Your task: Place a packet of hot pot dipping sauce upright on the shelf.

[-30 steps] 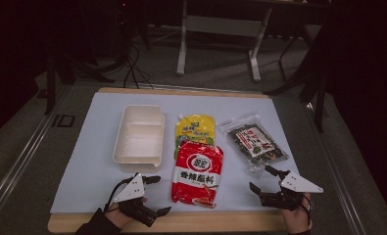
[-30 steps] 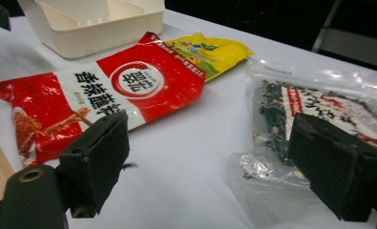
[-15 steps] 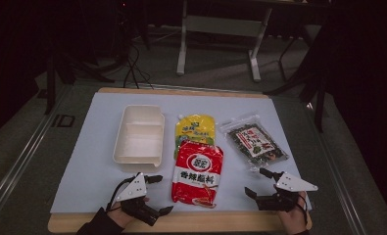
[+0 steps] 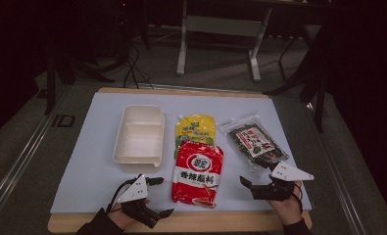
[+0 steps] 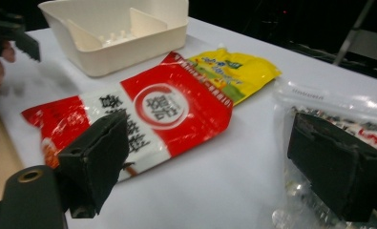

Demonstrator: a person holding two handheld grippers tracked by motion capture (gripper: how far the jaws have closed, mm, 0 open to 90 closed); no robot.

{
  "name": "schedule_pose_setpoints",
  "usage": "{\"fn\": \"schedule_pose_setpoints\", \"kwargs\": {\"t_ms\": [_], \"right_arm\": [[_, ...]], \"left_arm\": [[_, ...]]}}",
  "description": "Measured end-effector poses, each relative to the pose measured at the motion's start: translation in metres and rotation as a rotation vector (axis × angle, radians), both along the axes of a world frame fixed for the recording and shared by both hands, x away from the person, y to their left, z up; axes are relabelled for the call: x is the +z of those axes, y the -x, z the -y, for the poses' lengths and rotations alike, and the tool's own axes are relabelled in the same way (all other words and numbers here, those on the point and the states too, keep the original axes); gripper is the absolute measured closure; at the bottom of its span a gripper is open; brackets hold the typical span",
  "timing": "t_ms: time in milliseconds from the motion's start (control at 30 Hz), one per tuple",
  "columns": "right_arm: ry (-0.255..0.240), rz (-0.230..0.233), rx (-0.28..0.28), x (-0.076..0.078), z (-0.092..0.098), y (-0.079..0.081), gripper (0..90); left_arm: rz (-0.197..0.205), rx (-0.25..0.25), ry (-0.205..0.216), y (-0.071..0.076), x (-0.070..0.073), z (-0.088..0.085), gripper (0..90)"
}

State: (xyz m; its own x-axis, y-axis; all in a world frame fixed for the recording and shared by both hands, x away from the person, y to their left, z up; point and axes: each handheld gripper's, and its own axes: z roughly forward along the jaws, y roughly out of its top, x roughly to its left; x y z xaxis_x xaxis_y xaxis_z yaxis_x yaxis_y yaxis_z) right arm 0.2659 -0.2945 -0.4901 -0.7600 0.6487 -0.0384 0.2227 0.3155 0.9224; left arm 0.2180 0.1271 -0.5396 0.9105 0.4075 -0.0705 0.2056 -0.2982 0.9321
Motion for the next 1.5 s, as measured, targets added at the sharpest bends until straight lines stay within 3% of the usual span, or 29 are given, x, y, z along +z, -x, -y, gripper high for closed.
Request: {"fn": "schedule_pose_setpoints", "kwargs": {"t_ms": [167,300,733,933,1100,1500], "right_arm": [[0.03,-0.019,0.031,0.005,-0.012,-0.013,14.7],[0.013,-0.021,0.053,0.01,-0.021,-0.026,16.0],[0.035,-0.028,0.063,0.013,-0.044,-0.059,22.0],[0.061,-0.094,0.049,0.0,-0.056,-0.08,24.3],[0.056,-0.142,0.027,-0.011,-0.06,-0.092,26.8],[0.12,-0.218,-0.037,-0.028,-0.072,-0.111,34.3]], "left_arm": [[0.003,-0.004,-0.003,0.001,0.0,0.0,1.4],[0.005,-0.003,-0.002,0.001,0.0,0.001,1.4],[0.011,0.0,-0.006,0.001,-0.001,0.0,1.4],[0.01,-0.003,-0.013,0.001,-0.002,0.001,1.5],[0.009,-0.005,-0.02,0.001,-0.002,0.001,1.4],[0.006,-0.013,-0.029,0.001,-0.003,0.002,1.4]]}}
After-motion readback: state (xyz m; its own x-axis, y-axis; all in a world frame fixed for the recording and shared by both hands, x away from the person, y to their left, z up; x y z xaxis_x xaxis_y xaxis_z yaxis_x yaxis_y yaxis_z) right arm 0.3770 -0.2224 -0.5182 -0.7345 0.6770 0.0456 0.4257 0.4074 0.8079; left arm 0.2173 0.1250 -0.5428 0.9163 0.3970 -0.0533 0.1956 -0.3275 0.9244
